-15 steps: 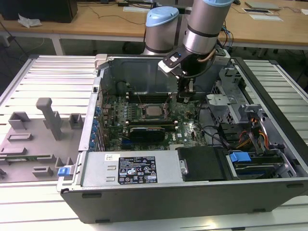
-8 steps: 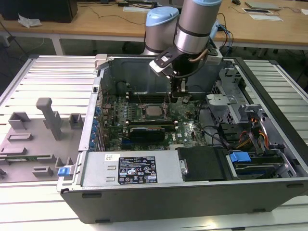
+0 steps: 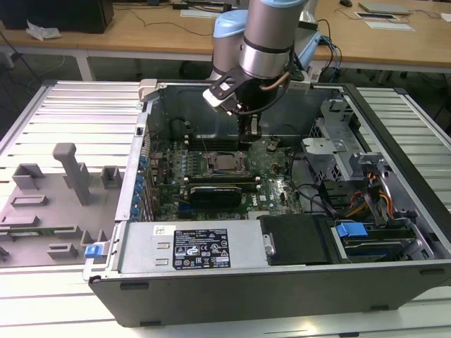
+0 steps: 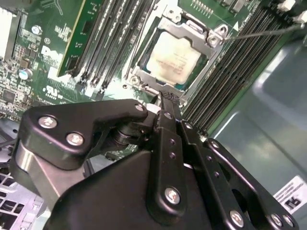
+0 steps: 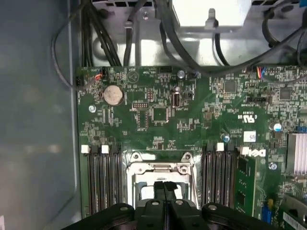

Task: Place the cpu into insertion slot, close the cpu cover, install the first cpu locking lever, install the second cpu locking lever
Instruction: 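Close the cpu cover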

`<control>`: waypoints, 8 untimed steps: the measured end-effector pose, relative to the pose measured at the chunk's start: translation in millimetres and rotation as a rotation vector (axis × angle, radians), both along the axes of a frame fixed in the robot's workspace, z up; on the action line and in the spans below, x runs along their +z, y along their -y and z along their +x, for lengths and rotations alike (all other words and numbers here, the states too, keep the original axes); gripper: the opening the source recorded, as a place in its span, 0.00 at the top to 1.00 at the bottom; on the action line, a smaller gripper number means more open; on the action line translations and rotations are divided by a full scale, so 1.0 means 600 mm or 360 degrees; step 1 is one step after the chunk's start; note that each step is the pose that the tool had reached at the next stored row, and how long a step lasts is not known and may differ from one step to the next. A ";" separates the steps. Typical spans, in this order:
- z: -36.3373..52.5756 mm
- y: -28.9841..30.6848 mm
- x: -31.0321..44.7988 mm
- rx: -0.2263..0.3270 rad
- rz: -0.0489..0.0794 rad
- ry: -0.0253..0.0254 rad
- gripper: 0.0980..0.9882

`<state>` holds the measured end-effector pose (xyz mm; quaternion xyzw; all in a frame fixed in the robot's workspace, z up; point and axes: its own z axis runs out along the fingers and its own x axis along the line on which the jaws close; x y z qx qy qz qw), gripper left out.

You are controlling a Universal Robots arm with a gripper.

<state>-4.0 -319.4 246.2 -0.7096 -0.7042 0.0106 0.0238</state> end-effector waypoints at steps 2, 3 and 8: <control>-0.014 -0.0001 -0.003 0.0001 0.0002 0.00328 0.99; -0.016 -0.0001 -0.004 0.0002 0.0003 0.00378 0.99; -0.038 0.0024 -0.015 0.0011 0.0005 0.00568 0.99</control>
